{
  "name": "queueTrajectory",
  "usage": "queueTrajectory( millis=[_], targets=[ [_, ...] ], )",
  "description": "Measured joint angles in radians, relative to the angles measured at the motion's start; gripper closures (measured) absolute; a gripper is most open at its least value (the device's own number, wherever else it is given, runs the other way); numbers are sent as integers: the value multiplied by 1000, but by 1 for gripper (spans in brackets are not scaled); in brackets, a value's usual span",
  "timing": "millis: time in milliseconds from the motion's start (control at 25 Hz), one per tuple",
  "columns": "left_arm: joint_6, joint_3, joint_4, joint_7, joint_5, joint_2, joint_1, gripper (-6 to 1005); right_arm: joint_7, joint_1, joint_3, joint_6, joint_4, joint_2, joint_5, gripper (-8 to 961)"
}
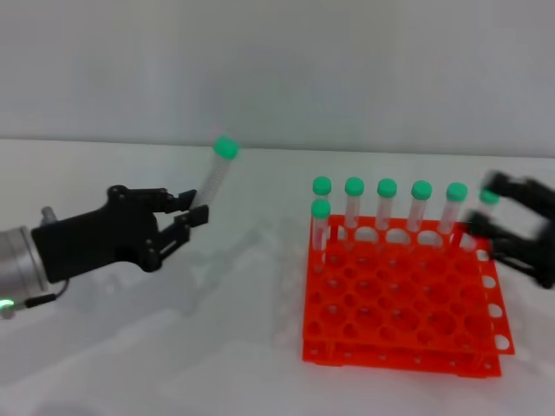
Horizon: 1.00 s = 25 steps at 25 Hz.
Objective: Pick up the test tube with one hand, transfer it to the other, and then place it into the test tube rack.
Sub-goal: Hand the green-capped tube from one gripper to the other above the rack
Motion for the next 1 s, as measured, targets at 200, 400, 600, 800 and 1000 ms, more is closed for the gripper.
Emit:
queueTrajectory(
  millis=[200, 400, 600, 800, 1000],
  targets=[
    [0, 0, 73, 48, 1, 1, 2, 771, 57, 128, -1, 77, -3, 41, -126, 258],
    [0, 0, 122, 86, 9, 0, 3, 766, 77, 192, -30, 123, -6, 65, -169, 259],
    [0, 0, 171, 121, 15, 0, 2, 761, 116, 224, -59, 140, -7, 74, -167, 260],
    [-13, 0, 226, 154, 45, 0, -5, 756, 131, 236, -72, 154, -7, 77, -165, 261],
    [-42, 0, 259, 167, 60, 0, -9, 750, 138, 246, -93, 154, -7, 78, -154, 262]
  ],
)
